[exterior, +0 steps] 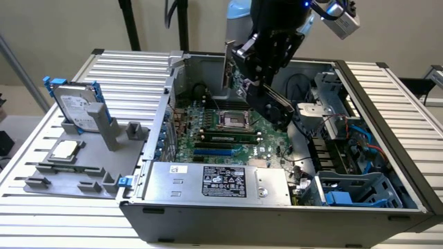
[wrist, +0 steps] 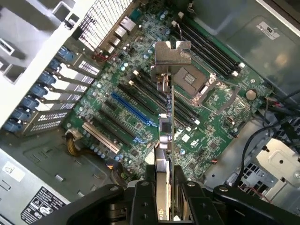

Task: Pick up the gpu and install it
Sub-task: 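Insert the gpu into the slot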

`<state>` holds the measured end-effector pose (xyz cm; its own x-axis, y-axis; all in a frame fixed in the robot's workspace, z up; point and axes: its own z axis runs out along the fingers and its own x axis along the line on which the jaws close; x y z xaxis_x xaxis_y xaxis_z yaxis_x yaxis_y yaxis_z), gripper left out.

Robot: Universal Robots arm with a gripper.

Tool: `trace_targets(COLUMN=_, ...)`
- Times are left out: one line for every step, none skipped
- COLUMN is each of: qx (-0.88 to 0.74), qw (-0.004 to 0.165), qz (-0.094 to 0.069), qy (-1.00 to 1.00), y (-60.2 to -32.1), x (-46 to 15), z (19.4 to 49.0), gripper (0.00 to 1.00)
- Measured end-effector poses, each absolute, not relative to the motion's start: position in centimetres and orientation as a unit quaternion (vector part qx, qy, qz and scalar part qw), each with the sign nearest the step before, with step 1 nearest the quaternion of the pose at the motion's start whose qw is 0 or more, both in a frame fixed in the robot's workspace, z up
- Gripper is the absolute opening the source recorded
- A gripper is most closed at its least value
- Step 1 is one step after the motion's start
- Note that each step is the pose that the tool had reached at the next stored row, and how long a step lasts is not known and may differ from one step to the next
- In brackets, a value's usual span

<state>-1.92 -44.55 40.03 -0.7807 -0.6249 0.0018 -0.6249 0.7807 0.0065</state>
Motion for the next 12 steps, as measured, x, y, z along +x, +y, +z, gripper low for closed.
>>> trace_targets(qx=0.34, qw=0.001, qz=-0.003, qy=-0.941, y=-44.5, x=-1.9, z=39.9, gripper=0.27)
trace_targets(qx=0.348, qw=0.001, qz=-0.002, qy=-0.937, y=-44.5, x=-1.9, z=39.8, gripper=0.27)
trace_targets(qx=0.357, qw=0.0, qz=-0.002, qy=-0.934, y=-44.5, x=-1.9, z=39.7, gripper=0.27)
trace_targets(qx=0.366, qw=0.0, qz=-0.002, qy=-0.931, y=-44.5, x=-1.9, z=39.6, gripper=0.27)
trace_targets(qx=0.374, qw=-0.001, qz=-0.002, qy=-0.928, y=-44.5, x=-1.9, z=39.5, gripper=0.27)
trace_targets(qx=0.382, qw=-0.001, qz=-0.002, qy=-0.924, y=-44.5, x=-1.9, z=39.5, gripper=0.27)
trace_targets(qx=0.39, qw=-0.002, qz=-0.001, qy=-0.921, y=-44.5, x=-1.9, z=39.4, gripper=0.27)
trace_targets(qx=0.399, qw=-0.002, qz=-0.001, qy=-0.917, y=-44.5, x=-1.9, z=39.3, gripper=0.27)
trace_targets(qx=0.407, qw=-0.003, qz=-0.001, qy=-0.913, y=-44.5, x=-1.9, z=39.2, gripper=0.27)
trace_targets(qx=0.416, qw=-0.003, qz=-0.001, qy=-0.91, y=-44.5, x=-1.9, z=39.1, gripper=0.27)
trace_targets(qx=0.424, qw=-0.003, qz=-0.001, qy=-0.906, y=-44.5, x=-1.9, z=39.0, gripper=0.27)
trace_targets(qx=0.432, qw=-0.004, qz=-0.001, qy=-0.902, y=-44.5, x=-1.9, z=38.9, gripper=0.27)
